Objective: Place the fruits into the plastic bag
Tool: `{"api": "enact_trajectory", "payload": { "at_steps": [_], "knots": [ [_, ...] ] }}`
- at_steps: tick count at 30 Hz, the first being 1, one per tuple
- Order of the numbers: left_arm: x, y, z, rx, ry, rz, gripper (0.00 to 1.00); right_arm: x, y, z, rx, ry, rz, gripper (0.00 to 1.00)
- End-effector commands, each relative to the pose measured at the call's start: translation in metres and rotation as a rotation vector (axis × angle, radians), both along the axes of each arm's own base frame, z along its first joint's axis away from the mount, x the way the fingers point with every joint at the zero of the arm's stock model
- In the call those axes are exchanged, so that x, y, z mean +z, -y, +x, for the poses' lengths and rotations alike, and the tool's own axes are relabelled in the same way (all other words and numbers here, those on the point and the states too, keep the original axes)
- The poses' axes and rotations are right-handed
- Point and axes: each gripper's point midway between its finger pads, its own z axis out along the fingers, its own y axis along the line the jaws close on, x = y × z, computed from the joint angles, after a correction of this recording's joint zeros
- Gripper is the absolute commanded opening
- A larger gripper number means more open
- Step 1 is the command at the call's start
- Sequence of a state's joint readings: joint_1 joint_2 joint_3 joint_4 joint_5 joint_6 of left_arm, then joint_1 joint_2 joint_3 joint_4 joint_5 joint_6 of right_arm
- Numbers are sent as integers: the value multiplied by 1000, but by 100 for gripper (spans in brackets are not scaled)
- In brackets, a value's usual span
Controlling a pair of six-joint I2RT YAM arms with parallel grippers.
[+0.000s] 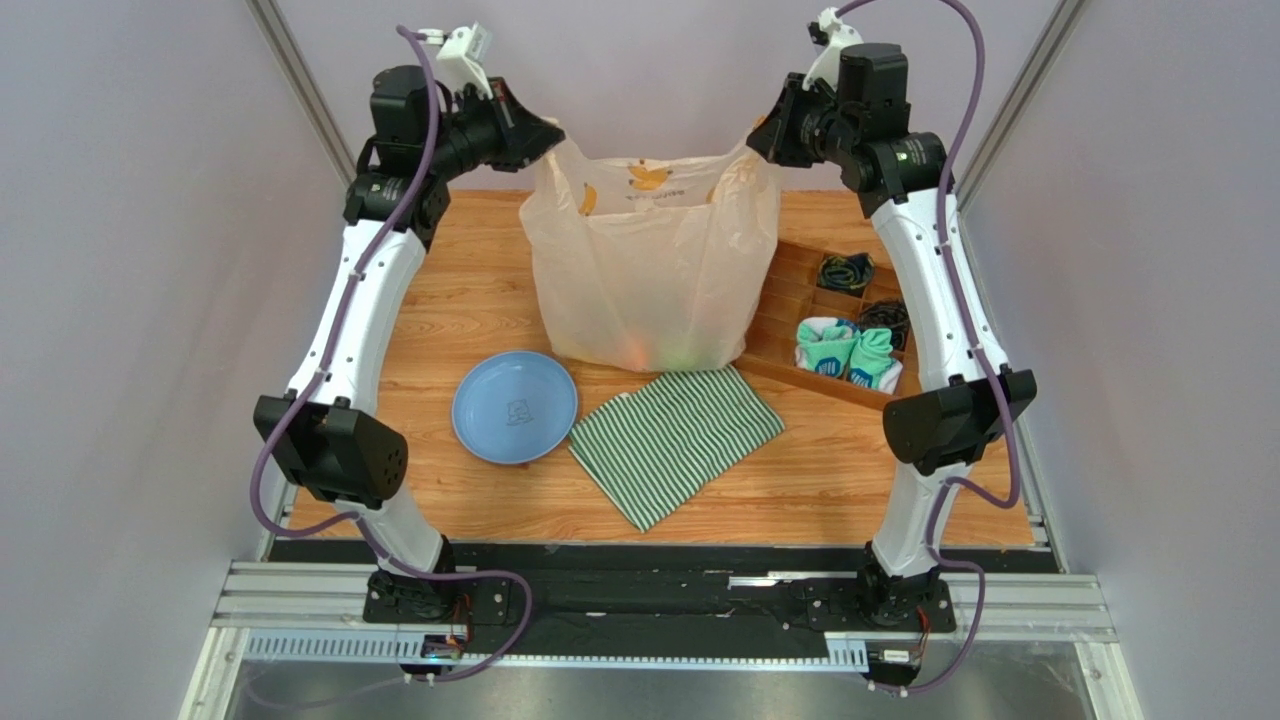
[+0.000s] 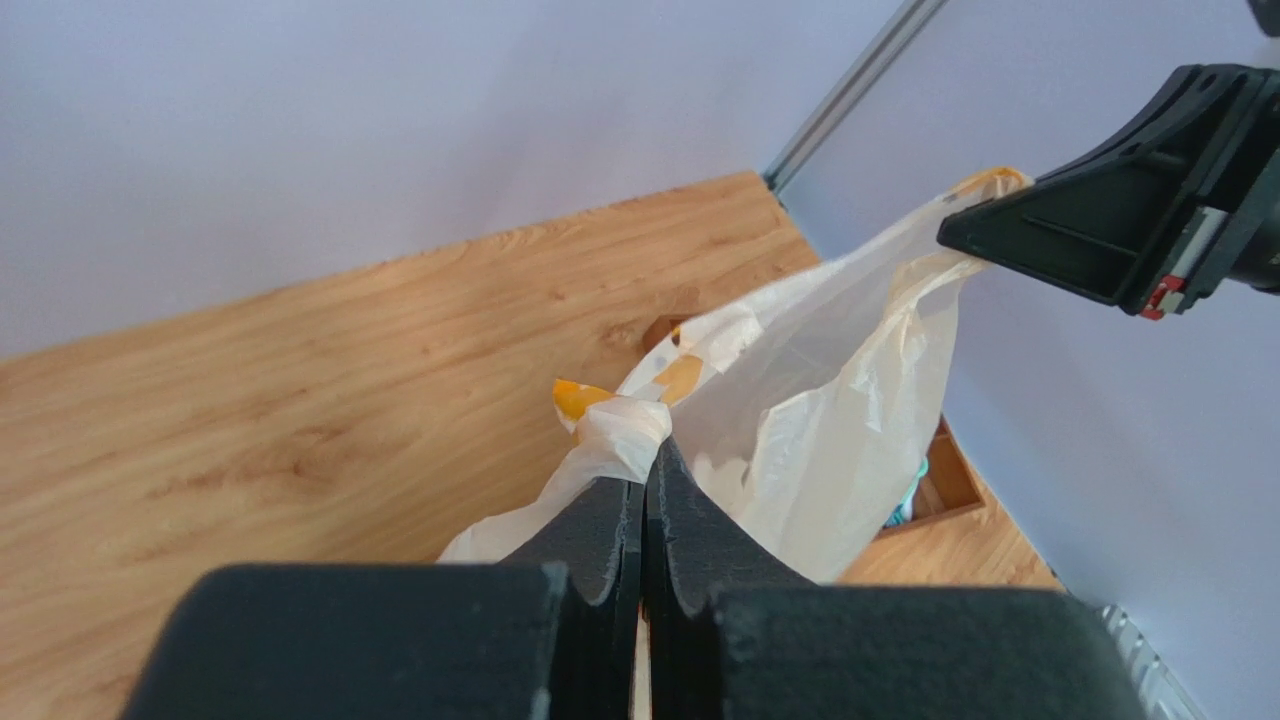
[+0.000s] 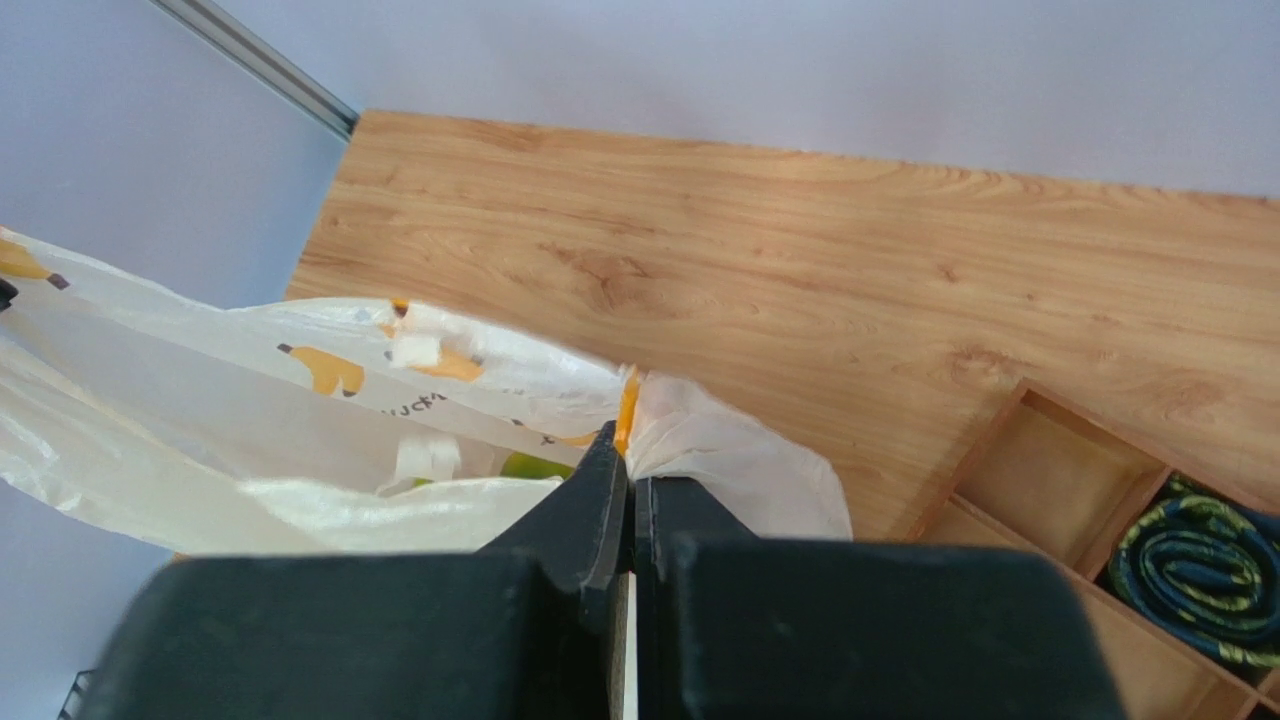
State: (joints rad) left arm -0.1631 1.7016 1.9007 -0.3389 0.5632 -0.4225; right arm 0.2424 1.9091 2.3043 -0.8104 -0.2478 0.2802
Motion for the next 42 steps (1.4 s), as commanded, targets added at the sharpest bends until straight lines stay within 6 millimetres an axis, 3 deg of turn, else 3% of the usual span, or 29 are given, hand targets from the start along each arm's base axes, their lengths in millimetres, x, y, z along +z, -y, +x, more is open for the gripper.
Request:
{"api": "enact_trajectory", "payload": {
  "at_steps": [1, 3, 10, 13, 15, 18, 22, 27, 31, 36, 42],
  "knots": [
    [24, -16, 0, 40, 74, 7, 0, 38, 1, 1, 20, 109, 50, 0],
    [16, -16, 3, 37, 66, 12, 0, 25, -2, 9, 33, 92, 51, 0],
    [-42, -23, 20, 49, -8, 63, 0, -22, -13, 25, 66, 0, 59, 0],
    [-50, -24, 19, 41, -21, 80, 0, -29, -14, 25, 70, -13, 62, 0],
    [-48, -25, 18, 41, -12, 86, 0, -27, -14, 25, 70, -4, 65, 3],
    [-40, -23, 16, 29, 7, 83, 15, -24, -14, 23, 74, -1, 68, 11],
    [-28, -24, 12, 29, 33, 81, 61, -18, -14, 19, 76, 10, 69, 25],
    [-16, -27, 5, 45, 65, 88, 90, -2, -13, 9, 86, 43, 72, 61],
    [-14, -31, 0, 58, 75, 94, 92, 7, -11, 3, 94, 67, 69, 76],
    [-13, -44, -3, 120, 70, 66, 93, 22, -12, -8, 113, 103, 87, 81],
    [4, -56, -15, 137, 109, 20, 94, 51, -19, -32, 180, 168, 173, 90]
  ]
}}
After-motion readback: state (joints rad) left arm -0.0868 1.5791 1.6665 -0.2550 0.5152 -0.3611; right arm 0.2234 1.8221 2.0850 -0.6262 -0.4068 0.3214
